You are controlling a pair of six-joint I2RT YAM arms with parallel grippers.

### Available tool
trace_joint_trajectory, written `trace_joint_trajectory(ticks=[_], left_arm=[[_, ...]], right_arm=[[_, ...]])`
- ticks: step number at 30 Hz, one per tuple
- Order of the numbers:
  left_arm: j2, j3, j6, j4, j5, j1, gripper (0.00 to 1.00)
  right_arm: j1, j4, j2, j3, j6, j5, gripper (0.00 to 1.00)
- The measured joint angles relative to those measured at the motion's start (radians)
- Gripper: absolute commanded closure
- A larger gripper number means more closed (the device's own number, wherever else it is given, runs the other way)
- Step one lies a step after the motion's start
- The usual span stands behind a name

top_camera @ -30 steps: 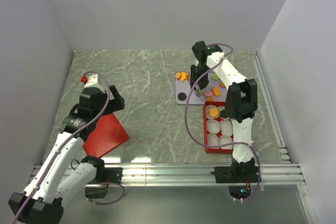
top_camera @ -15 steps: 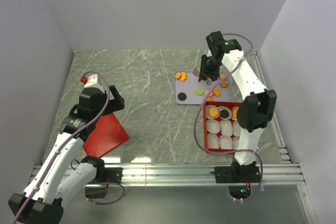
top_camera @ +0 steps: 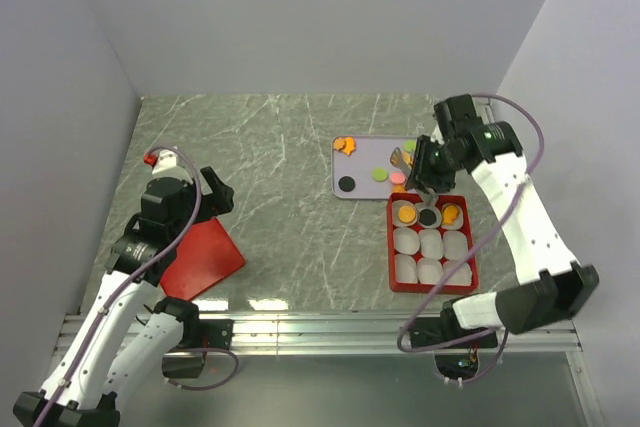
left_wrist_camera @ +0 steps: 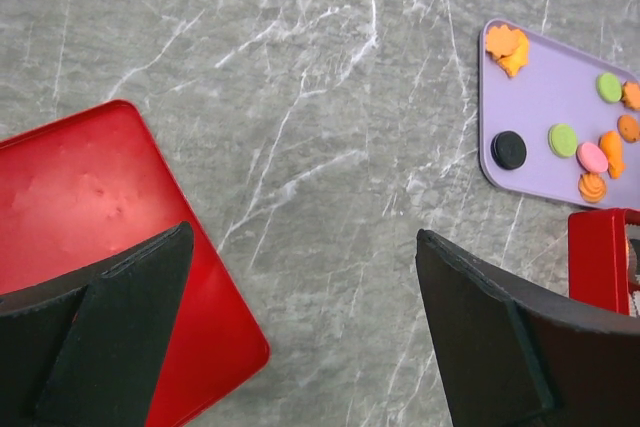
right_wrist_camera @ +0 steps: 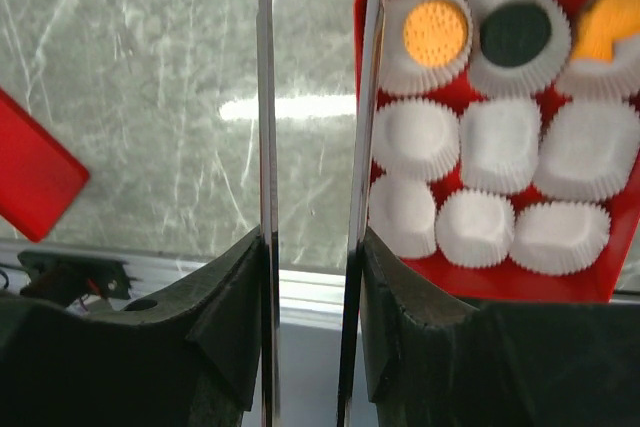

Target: Pack the cookies

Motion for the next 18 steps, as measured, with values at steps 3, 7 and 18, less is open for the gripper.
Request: trace_joint_trajectory(ticks=[3, 7, 18], left_arm=[[-0.03, -0.014, 0.003, 0.01, -0.01, 0.0, 0.01], [-0.06, -0.022, 0.021, 0.022, -0.022, 0.0, 0.0], [-0.085, -0.038, 0.045, 0.057, -0.013, 0.0, 0.01]], right_arm=[[0.0, -0.012, -0.097, -0.075, 0.014, -0.01, 0.65], [0.0, -0.009, -0.239, -0.218, 0.036, -0.055, 0.65], [0.0, -0.042, -0.438, -0.415, 0.081, -0.113, 0.66]])
